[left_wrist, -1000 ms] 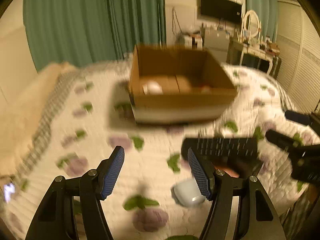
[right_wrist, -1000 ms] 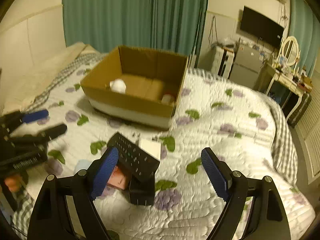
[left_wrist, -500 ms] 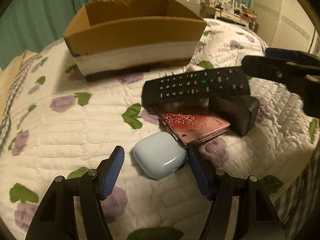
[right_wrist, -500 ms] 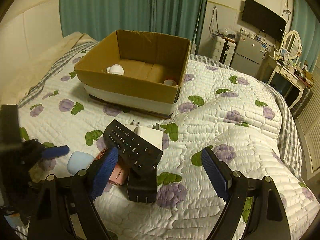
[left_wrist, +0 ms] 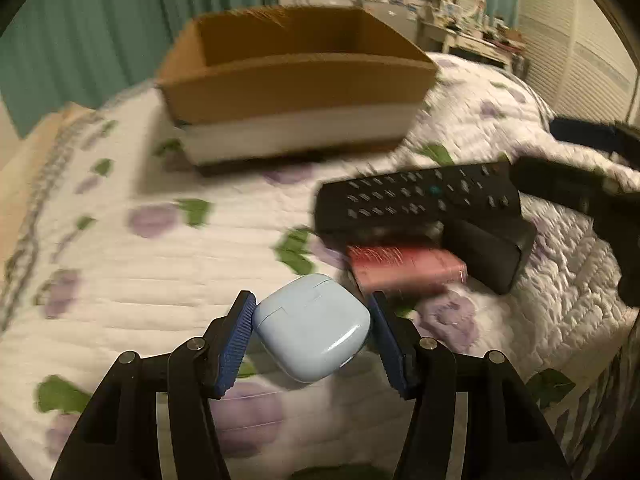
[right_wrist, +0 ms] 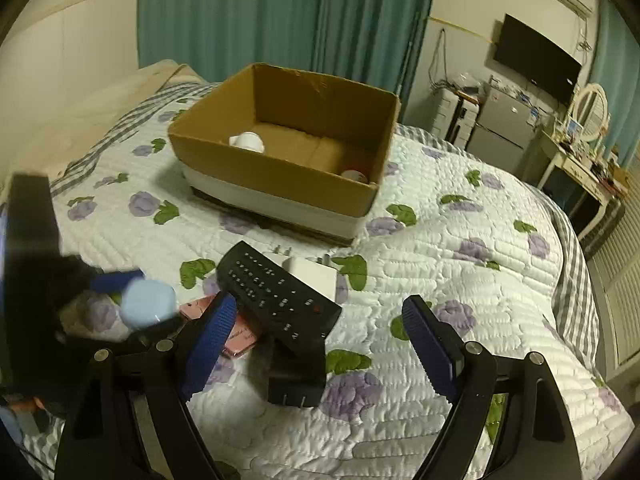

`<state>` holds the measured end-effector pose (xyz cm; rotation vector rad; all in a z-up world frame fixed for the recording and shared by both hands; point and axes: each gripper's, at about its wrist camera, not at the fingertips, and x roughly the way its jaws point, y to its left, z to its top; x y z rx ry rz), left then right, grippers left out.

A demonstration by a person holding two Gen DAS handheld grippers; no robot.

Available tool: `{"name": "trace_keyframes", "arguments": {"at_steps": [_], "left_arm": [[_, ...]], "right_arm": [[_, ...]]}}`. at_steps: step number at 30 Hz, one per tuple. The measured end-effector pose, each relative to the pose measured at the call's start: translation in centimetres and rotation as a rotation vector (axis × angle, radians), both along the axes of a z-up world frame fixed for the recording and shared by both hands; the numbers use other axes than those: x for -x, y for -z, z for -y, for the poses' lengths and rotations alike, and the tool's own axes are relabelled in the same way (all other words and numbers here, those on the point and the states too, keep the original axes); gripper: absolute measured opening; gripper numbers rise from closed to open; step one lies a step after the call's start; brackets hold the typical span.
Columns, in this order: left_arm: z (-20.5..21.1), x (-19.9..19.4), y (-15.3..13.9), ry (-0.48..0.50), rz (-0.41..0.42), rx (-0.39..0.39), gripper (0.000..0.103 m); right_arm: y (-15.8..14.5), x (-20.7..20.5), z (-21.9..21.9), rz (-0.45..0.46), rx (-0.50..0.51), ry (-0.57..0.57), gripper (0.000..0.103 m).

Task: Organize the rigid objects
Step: 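Return the left tool and grasp the light blue earbud case, then grasp the pink phone case edgewise with the right tool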

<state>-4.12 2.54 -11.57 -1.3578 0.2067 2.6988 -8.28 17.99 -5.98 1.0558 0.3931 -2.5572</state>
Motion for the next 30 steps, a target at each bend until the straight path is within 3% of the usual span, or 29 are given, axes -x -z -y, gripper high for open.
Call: {"name": "trace_keyframes", "arguments": {"at_steps": [9,14,17,22,30], "left_arm": [[3.2,-0.2,-2.7,-0.094,-0.073,0.045,0.059],[4.6,0.2,-2.9,-0.127,-0.065,0.021,0.059],[5.1,0.3,-2.8,-0.133,-0.059,0.001,0.059],[5.7,0.4,-2.8,-0.141,-0.056,-0.025,0.059],[6.4,0.4,-3.0,-0.160,-0.051,-0.046,0.059]], "right_arm": [[2.3,-1.9,4.6,0.004,-0.120,-0.169,0.084],[5.4,-2.6,7.6,0.020,-0.290,-0.273,0.066],[7.0,-2.2,8.5,0.064,-0.333,-0.315,0.055],[8.5,-1.9,9.7,0.081,-0.412,-0.388,0.054],[8.9,-2.2,9.7,0.084,-0.450,-0.425,0.053]]}}
